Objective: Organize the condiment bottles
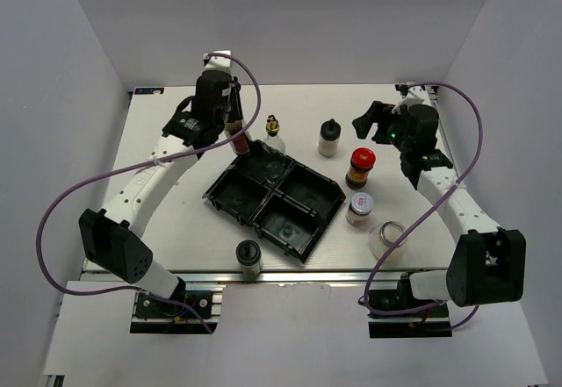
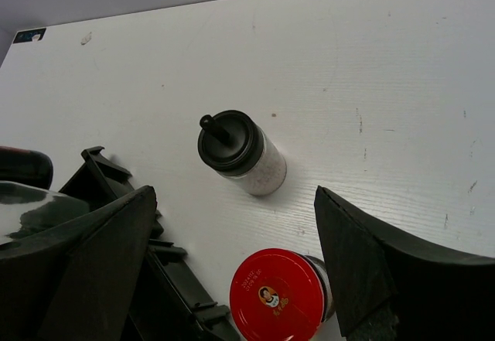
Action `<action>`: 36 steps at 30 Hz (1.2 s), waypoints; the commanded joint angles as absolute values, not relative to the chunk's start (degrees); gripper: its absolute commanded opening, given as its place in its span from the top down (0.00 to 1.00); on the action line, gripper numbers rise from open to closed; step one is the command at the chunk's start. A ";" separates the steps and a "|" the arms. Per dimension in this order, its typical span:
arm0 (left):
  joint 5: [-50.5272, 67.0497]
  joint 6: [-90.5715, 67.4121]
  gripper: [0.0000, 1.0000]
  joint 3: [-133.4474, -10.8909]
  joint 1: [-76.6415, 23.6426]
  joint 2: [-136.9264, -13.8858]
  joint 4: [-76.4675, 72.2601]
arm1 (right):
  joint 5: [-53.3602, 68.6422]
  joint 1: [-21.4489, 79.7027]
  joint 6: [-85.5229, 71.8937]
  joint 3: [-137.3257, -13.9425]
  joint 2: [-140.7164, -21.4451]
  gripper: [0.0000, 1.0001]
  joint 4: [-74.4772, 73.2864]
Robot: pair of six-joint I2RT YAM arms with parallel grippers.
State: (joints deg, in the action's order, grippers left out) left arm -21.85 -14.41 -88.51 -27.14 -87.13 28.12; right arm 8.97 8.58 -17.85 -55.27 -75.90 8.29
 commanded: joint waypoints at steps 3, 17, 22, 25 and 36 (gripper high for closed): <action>-15.73 -15.29 1.00 -91.23 -27.69 -86.92 25.05 | 8.97 7.56 -18.02 -54.58 -73.21 0.12 8.44; -13.71 -18.11 1.00 -88.77 -28.12 -91.58 26.98 | 7.38 6.68 -16.87 -53.61 -72.42 0.11 7.73; -15.03 -17.14 0.96 -87.45 -28.83 -92.81 25.93 | 7.38 6.59 -16.44 -53.09 -72.16 0.11 7.73; -14.07 -16.17 0.79 -87.10 -29.35 -93.60 25.31 | 7.56 6.59 -16.26 -52.74 -72.16 0.11 7.91; -13.80 -16.70 0.28 -87.28 -30.32 -93.34 26.63 | 12.74 6.59 -14.59 -51.51 -70.93 0.11 5.98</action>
